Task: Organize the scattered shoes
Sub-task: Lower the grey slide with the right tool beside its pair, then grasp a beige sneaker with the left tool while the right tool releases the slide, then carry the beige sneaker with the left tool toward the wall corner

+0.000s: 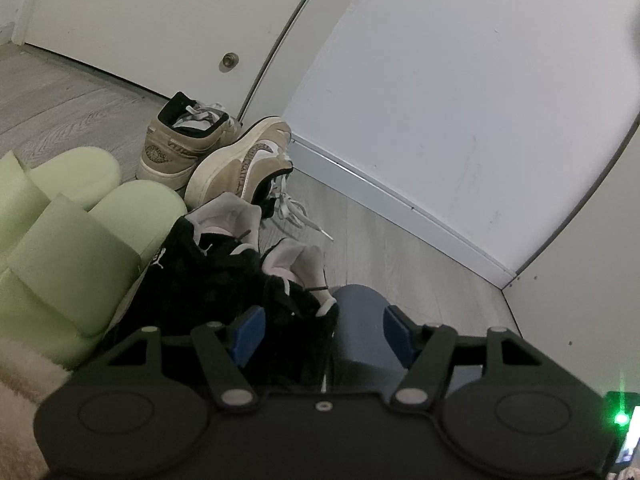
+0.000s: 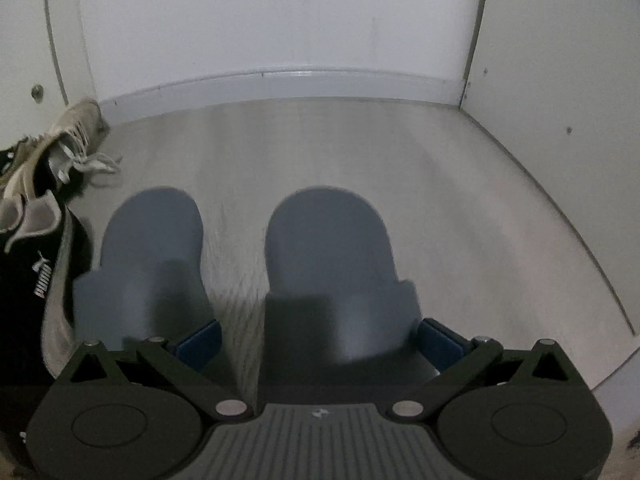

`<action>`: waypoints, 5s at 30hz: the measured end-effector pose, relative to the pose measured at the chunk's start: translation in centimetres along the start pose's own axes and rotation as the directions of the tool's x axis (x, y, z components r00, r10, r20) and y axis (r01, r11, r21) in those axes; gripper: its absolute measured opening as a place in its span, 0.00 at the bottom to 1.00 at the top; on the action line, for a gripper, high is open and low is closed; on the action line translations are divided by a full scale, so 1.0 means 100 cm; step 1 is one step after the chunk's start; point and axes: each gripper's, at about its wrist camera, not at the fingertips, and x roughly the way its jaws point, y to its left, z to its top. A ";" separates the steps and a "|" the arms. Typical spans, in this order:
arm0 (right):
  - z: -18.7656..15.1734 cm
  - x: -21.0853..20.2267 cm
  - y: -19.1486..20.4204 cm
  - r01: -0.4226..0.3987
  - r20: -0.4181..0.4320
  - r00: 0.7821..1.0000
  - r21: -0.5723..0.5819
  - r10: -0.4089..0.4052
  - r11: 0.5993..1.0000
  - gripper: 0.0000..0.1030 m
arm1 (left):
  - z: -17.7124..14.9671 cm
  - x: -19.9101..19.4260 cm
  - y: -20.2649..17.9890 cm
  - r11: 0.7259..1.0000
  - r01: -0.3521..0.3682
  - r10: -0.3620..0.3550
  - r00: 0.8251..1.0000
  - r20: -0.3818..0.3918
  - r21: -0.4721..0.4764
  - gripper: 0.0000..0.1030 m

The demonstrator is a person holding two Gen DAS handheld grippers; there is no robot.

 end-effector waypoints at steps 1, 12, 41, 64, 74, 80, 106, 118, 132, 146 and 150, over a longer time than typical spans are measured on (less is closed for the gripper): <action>0.001 0.001 0.000 0.000 0.003 1.000 0.001 0.000 1.000 0.99 | 0.000 0.000 0.000 1.000 0.001 -0.001 1.000 -0.001 0.002 0.65; 0.016 0.021 0.011 -0.032 0.063 0.997 -0.048 0.035 0.998 0.94 | 0.000 -0.001 -0.001 1.000 0.004 -0.004 1.000 -0.001 0.005 0.65; 0.041 -0.014 0.006 -0.363 0.319 0.901 0.191 0.293 0.912 0.95 | 0.073 0.015 -0.023 0.914 -0.256 0.212 0.963 0.169 0.314 0.69; 0.039 0.009 0.041 -0.373 0.261 0.902 0.072 0.343 0.925 0.95 | 0.108 0.197 -0.013 0.565 -0.378 0.454 0.884 0.106 0.734 0.46; 0.034 0.003 0.049 -0.362 0.263 0.898 -0.012 0.352 0.932 0.95 | 0.109 0.233 -0.010 0.484 -0.422 0.510 0.848 0.144 0.767 0.49; 0.035 0.005 0.039 -0.389 0.258 0.895 0.060 0.362 0.919 0.95 | 0.137 0.222 -0.004 0.673 -0.433 0.442 0.885 0.143 0.600 0.30; 0.039 -0.011 -0.037 -0.449 0.376 0.877 0.414 0.301 0.792 0.95 | 0.117 0.272 -0.130 0.982 -0.061 0.088 0.985 -0.149 0.178 0.25; 0.037 -0.037 -0.101 -0.026 0.277 0.944 0.604 -0.179 0.796 0.95 | 0.015 0.321 -0.229 0.994 0.036 0.000 0.949 -0.316 0.107 0.25; 0.027 -0.039 -0.109 -0.100 0.273 0.956 0.659 -0.112 0.746 0.95 | 0.008 0.279 -0.224 0.970 0.153 -0.080 0.935 -0.345 0.190 0.41; 0.032 -0.036 -0.077 -0.150 0.288 0.957 0.545 -0.016 0.825 0.95 | 0.150 0.204 -0.026 0.775 -0.382 0.401 0.913 0.075 0.503 0.51; 0.035 -0.030 -0.068 -0.130 0.278 0.961 0.507 -0.018 0.852 0.95 | 0.171 0.218 0.032 0.833 -0.326 0.376 0.926 -0.025 0.447 0.43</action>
